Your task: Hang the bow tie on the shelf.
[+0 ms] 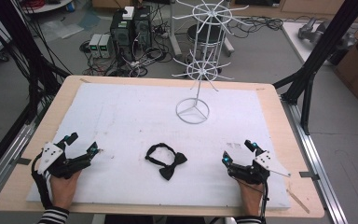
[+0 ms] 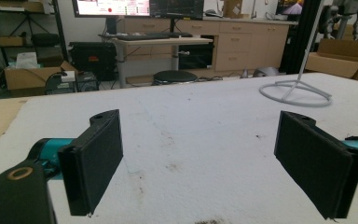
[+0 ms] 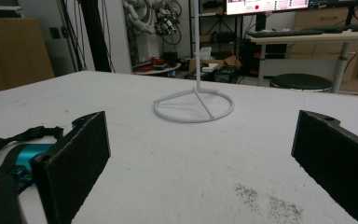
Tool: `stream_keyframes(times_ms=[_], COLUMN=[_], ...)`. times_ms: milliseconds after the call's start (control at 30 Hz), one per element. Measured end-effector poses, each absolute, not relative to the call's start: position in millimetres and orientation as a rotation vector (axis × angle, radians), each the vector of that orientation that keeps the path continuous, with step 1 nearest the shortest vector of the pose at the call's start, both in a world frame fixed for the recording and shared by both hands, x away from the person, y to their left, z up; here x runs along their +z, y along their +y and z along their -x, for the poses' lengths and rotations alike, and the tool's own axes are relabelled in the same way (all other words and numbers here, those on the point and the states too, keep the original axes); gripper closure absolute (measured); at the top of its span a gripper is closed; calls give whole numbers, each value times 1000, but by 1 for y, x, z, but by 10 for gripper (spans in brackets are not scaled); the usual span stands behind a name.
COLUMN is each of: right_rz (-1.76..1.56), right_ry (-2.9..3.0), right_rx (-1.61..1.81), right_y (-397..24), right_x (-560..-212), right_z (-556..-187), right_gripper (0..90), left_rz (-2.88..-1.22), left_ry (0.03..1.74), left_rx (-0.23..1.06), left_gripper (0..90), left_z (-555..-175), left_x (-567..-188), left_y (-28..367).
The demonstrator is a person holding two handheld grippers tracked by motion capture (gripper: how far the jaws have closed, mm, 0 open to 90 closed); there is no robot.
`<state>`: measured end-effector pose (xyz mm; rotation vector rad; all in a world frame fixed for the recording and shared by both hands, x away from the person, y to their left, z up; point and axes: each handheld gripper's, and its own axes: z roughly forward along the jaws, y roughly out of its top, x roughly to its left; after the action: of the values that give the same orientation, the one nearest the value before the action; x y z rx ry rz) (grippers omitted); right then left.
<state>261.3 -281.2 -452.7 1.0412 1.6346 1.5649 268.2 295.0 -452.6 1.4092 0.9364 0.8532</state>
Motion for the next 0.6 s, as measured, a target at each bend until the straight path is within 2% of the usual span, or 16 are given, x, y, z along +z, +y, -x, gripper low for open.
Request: stream_keyframes(times_ms=[600], right_rz=[-1071], right_ry=[1640], right_rx=[1581], right_y=[-283], right_x=[-452], right_z=[-263], right_gripper=[32], left_rz=[-1409], left_ry=[935], left_rx=[847], left_gripper=[157], left_z=[-269], left_x=[-453], left_y=[295])
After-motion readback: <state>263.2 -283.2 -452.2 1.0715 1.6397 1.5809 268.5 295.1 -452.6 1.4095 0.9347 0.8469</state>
